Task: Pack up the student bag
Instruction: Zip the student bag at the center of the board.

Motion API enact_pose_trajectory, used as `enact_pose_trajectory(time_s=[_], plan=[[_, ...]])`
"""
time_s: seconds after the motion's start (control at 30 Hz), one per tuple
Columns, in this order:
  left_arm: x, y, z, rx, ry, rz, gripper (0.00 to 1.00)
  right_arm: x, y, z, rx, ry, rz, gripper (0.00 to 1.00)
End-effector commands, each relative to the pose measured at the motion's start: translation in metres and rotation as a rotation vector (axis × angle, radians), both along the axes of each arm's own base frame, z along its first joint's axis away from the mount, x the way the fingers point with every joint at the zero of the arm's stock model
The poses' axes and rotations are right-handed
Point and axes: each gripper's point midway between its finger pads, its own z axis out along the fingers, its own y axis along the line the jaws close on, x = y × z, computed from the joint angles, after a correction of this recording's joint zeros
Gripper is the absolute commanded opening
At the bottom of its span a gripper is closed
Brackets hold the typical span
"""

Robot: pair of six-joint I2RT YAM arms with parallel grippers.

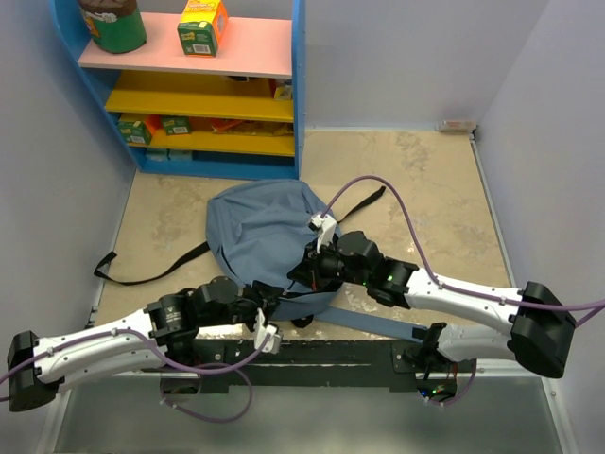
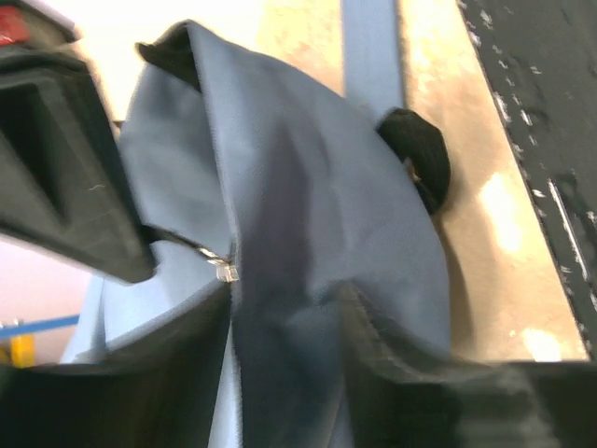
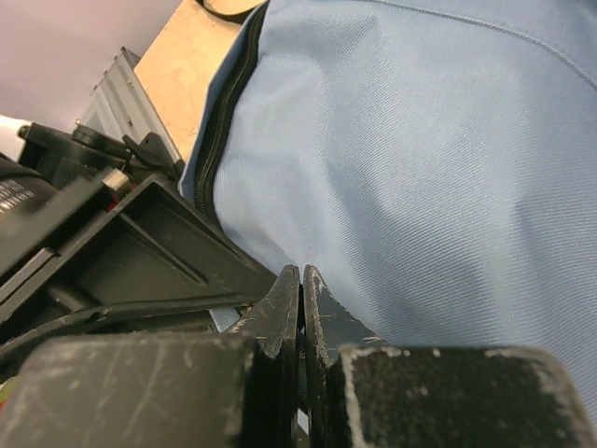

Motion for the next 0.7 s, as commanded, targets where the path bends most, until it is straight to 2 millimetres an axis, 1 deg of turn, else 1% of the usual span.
enact_pose_trajectory(time_s=[0.0,0.1,0.17,0.23,0.3,0.37,0.43,0.47,0.53,0.57,0.6,0.63,0.67], plan=[[0.004,-0.01,0.041,-0.112,-0.021,0.007,0.37,0.004,-0.006,0.009,0.009,-0.024,-0.039,0.0],[0.011,-0.008,0.046,-0.121,-0.035,0.042,0.37,0.004,-0.008,0.006,-0.001,-0.02,-0.04,0.0],[0.016,-0.006,0.045,-0.117,-0.039,0.064,0.37,0.004,-0.009,0.007,0.002,-0.024,-0.043,0.0],[0.016,-0.005,0.04,-0.1,-0.037,0.062,0.36,0.004,-0.01,0.007,-0.001,-0.024,-0.045,0.0],[0.016,-0.005,0.034,-0.083,-0.037,0.053,0.26,0.005,-0.012,0.006,-0.017,-0.025,-0.051,0.0],[0.014,-0.006,0.031,-0.071,-0.034,0.044,0.11,0.007,-0.015,0.008,-0.026,-0.034,-0.066,0.0],[0.014,-0.005,0.03,-0.068,-0.034,0.043,0.11,0.006,-0.019,0.008,-0.036,-0.035,-0.072,0.0],[0.015,-0.006,0.03,-0.07,-0.037,0.046,0.13,0.006,-0.02,0.012,-0.03,-0.04,-0.076,0.0],[0.016,-0.006,0.031,-0.078,-0.037,0.053,0.16,0.006,-0.022,0.012,-0.032,-0.041,-0.081,0.0],[0.016,-0.007,0.032,-0.082,-0.039,0.053,0.15,0.006,-0.023,0.011,-0.036,-0.041,-0.085,0.0],[0.016,-0.007,0.032,-0.077,-0.042,0.047,0.1,0.006,-0.025,0.009,-0.042,-0.039,-0.089,0.0],[0.015,-0.007,0.031,-0.074,-0.043,0.04,0.01,0.005,-0.026,0.006,-0.05,-0.035,-0.089,0.0],[0.014,-0.007,0.031,-0.068,-0.039,0.029,0.0,0.006,-0.027,0.004,-0.059,-0.031,-0.095,0.0]])
